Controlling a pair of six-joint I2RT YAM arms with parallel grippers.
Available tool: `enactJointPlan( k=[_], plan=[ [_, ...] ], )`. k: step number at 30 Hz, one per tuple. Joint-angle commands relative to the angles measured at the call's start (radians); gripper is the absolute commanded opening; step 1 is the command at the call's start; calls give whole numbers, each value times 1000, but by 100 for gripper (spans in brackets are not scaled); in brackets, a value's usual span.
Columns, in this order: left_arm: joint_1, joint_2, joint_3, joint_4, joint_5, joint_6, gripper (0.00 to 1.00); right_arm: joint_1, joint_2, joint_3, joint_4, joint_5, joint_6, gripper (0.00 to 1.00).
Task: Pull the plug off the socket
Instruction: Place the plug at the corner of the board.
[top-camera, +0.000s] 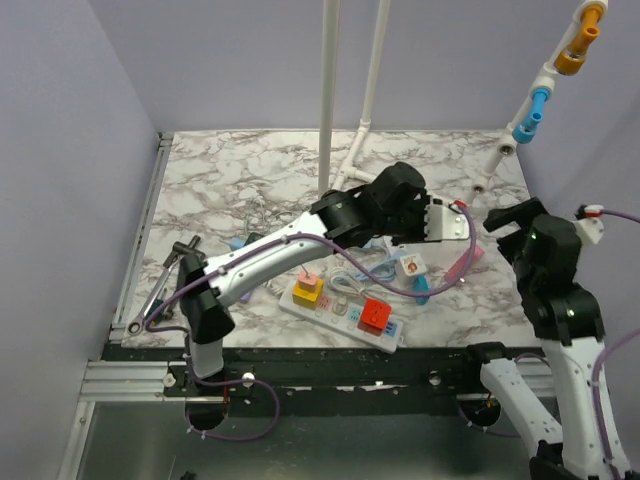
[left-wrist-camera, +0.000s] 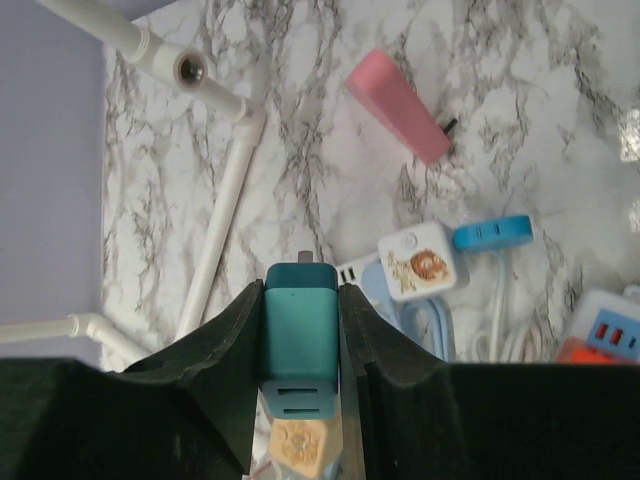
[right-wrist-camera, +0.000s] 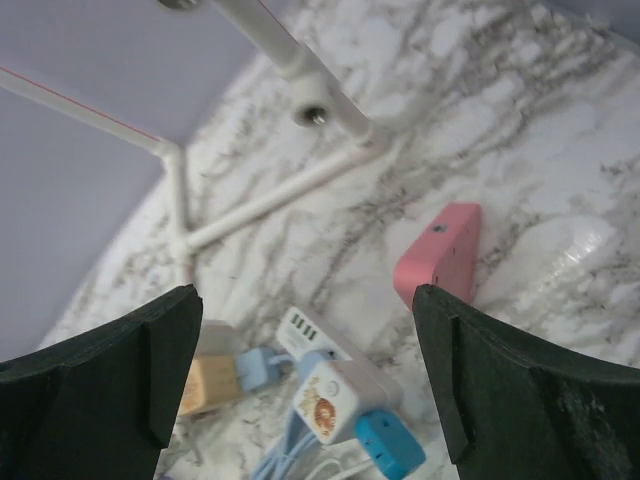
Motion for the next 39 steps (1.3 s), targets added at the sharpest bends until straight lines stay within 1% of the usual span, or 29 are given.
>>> enactJointPlan(
  k=[1,7,12,18,21,23,24,25,26,28,31,35,37,39],
  plan=[
    [-4,182,162,10,109,-70,0,-5,-121,78,-72,-57,-73,95],
    [-2,413,334,3,123,-84,0,-5,-214,64,-102,-108,-67,95],
    [7,561,442,27,102,-73,0,-5,-240,92,-120,-117,-87,95],
    [7,636,469,107,112,-37,0,-5,-240,101,-135,-107,-102,95],
    [3,665,494,113,117,-34,0,-5,-249,98,-140,-89,-95,95],
    [-5,662,478,117,134,-23,0,-5,-267,88,-131,-85,-95,95],
    [-13,658,455,130,136,-15,7,-5,-276,82,-127,-85,-93,95],
    [-24,649,434,137,141,4,16,-5,-286,77,-126,-85,-88,95],
    [-35,643,409,140,148,28,22,-4,-294,75,-125,-86,-83,95],
    [-60,637,367,140,163,72,30,-4,-312,81,-128,-84,-71,95],
    [-98,645,343,128,172,109,41,-5,-350,100,-112,-94,-69,95],
    [-136,673,345,122,167,130,53,-5,-412,127,-80,-106,-79,95],
    [-147,686,350,137,155,131,61,-4,-413,142,-88,-106,-78,95],
    [-152,698,362,154,140,126,70,-4,-402,156,-102,-109,-78,95]
  ],
)
